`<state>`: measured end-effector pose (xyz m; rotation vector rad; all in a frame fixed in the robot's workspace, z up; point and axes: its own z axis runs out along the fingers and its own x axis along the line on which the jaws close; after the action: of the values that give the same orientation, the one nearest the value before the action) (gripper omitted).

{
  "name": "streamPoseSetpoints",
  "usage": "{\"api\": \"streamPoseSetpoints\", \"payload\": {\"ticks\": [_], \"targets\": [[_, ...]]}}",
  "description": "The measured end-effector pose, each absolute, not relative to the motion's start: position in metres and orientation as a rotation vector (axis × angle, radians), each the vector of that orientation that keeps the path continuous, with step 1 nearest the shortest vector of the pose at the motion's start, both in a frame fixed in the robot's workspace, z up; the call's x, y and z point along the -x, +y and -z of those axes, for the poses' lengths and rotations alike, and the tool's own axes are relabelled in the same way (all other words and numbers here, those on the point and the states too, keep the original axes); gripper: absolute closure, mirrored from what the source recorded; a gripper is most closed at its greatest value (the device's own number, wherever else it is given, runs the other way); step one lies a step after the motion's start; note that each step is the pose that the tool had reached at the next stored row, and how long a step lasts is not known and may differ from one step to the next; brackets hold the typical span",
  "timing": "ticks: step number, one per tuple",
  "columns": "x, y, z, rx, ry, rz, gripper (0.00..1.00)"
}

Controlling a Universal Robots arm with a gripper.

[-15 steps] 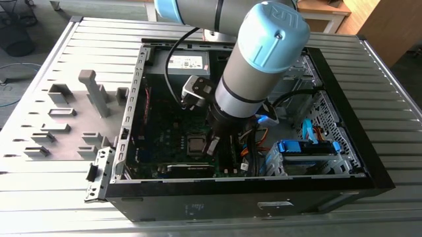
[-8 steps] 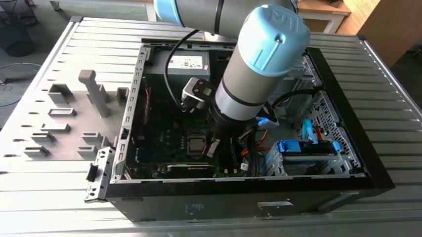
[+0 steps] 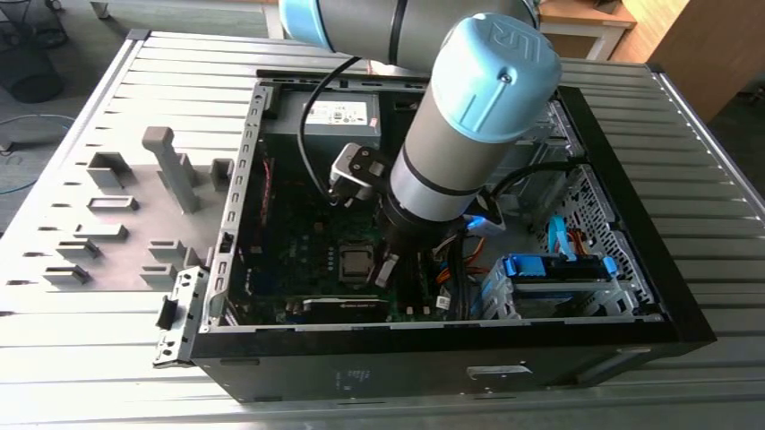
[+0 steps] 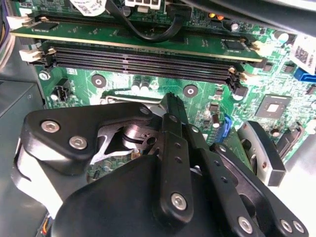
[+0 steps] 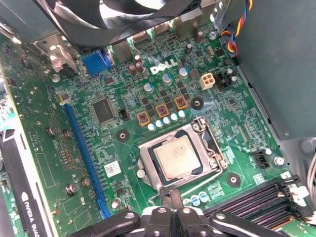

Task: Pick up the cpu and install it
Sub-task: 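Install the first cpu locking lever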

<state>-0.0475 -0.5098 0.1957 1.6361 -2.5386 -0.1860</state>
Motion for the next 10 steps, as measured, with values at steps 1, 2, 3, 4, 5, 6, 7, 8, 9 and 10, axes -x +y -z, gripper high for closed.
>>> {"api": "streamPoseSetpoints", "payload": {"ticks": [1,2,3,4,5,6,7,8,9,10], "targets": [[0.0474,-0.5098,-0.1954,-1.636,-2.539,0.186,0.89],[0.0474,-0.5098,-0.1952,-1.635,-2.539,0.186,0.89],[0.0473,-0.5098,-0.1952,-1.634,-2.540,0.186,0.89],[0.0473,-0.5098,-0.1951,-1.633,-2.541,0.186,0.89],[0.0473,-0.5098,-0.1951,-1.632,-2.541,0.186,0.89],[0.0473,-0.5098,-0.1950,-1.631,-2.542,0.186,0.89],[0.0473,-0.5098,-0.1950,-1.631,-2.542,0.186,0.89],[0.0473,-0.5098,-0.1950,-1.631,-2.542,0.186,0.89],[0.0473,-0.5098,-0.1950,-1.630,-2.543,0.186,0.89],[0.0473,-0.5098,-0.1950,-1.630,-2.543,0.186,0.89]]}}
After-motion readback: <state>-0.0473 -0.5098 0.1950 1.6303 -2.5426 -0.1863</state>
